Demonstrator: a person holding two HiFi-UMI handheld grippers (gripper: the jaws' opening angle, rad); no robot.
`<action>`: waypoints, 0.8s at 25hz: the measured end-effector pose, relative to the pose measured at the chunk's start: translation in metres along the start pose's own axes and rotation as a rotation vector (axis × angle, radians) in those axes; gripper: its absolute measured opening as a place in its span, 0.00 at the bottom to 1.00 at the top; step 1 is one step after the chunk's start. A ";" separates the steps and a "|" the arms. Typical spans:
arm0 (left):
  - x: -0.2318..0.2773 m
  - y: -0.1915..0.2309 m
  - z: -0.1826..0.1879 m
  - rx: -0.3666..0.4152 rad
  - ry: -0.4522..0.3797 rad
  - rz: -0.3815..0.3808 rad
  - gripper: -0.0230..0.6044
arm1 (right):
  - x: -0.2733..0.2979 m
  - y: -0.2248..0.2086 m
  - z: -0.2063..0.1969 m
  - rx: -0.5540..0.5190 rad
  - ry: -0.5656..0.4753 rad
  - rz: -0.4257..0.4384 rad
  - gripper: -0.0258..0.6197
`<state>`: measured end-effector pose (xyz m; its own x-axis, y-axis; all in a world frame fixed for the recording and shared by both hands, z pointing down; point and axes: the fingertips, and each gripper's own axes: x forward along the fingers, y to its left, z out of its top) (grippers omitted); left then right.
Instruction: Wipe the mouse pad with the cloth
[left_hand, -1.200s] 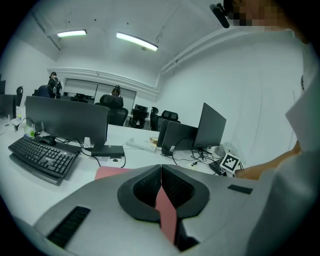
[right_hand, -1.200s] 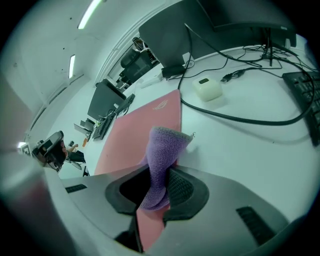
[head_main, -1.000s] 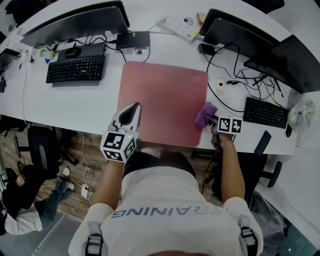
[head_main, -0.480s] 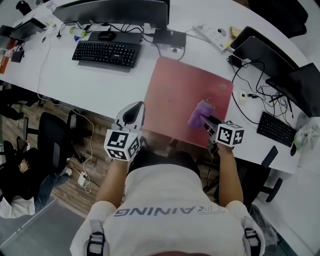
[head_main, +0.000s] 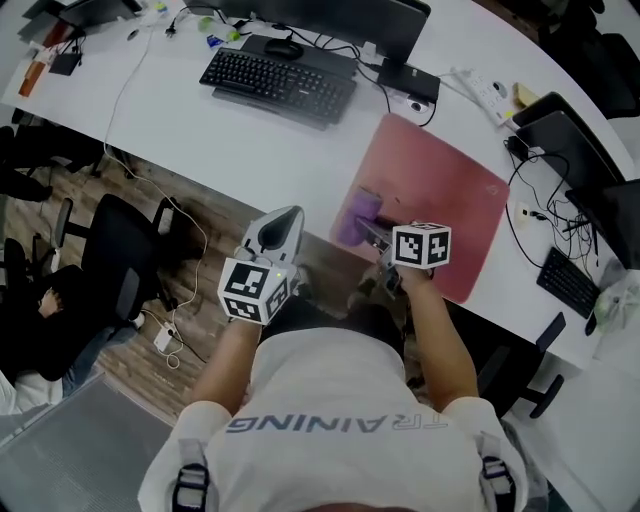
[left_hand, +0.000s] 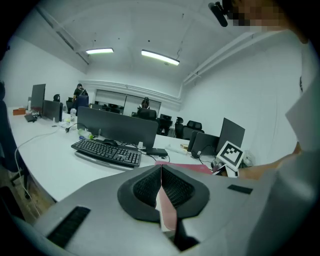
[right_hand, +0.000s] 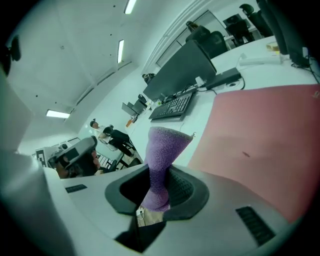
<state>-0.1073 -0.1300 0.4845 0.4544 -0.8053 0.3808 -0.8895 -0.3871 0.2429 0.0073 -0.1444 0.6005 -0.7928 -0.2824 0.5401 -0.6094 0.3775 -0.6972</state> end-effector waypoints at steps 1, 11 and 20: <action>-0.005 0.005 -0.003 -0.003 0.001 -0.001 0.09 | 0.015 0.002 -0.004 0.004 0.022 -0.002 0.19; -0.037 0.037 -0.024 -0.037 0.009 -0.054 0.09 | 0.082 -0.012 -0.047 0.017 0.150 -0.137 0.19; -0.035 0.033 -0.028 -0.021 0.034 -0.096 0.09 | 0.074 -0.040 -0.057 0.032 0.151 -0.216 0.19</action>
<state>-0.1508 -0.1022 0.5038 0.5393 -0.7493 0.3844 -0.8406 -0.4520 0.2984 -0.0267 -0.1301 0.6951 -0.6356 -0.2175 0.7407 -0.7663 0.2943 -0.5712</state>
